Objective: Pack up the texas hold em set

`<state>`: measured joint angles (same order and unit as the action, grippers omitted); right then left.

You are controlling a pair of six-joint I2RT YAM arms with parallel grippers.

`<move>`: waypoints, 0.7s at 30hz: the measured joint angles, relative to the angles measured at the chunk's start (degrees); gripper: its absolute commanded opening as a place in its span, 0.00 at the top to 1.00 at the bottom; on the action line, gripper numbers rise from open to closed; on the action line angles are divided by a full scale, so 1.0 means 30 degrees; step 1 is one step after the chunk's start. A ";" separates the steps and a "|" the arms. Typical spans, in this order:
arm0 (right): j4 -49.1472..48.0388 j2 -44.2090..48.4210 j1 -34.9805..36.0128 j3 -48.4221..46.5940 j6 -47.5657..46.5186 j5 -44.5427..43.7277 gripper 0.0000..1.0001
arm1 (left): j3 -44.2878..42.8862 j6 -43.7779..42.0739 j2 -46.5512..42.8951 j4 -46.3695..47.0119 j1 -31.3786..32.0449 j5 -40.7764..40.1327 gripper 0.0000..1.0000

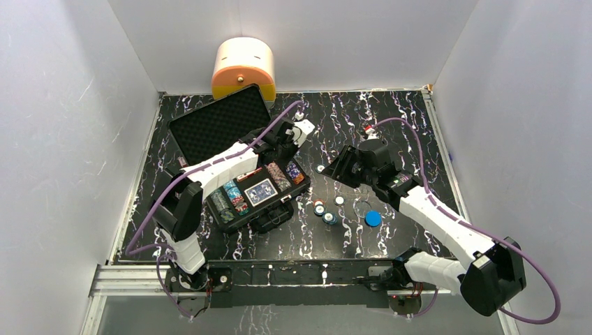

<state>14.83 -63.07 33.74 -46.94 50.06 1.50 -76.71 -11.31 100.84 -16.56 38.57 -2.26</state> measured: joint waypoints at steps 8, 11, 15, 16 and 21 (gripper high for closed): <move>0.0000 0.0015 0.0000 0.0000 0.0233 0.0066 0.46 | -0.0036 0.0138 0.0000 -0.0036 -0.0066 0.0066 1.00; 0.0000 0.0015 0.0000 0.0000 0.0248 0.0124 0.46 | -0.0124 0.0270 0.0000 -0.0080 -0.0073 -0.0117 1.00; 0.0000 0.0015 0.0000 0.0000 0.0248 0.0233 0.45 | -0.0219 0.0678 -0.0160 -0.0051 -0.0080 -0.0007 1.00; 0.0000 0.0015 0.0000 0.0000 0.0248 0.0277 0.45 | -0.0219 0.0801 -0.0306 -0.0051 -0.0087 0.0095 1.00; 0.0000 0.0015 0.0000 -0.0007 0.0248 0.0539 0.45 | -0.0219 0.1020 -0.1333 0.0036 -0.0095 0.0976 1.00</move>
<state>14.83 -63.02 33.74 -46.96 50.81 3.11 -77.36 -8.25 96.84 -16.45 38.28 0.67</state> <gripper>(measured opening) 0.546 0.042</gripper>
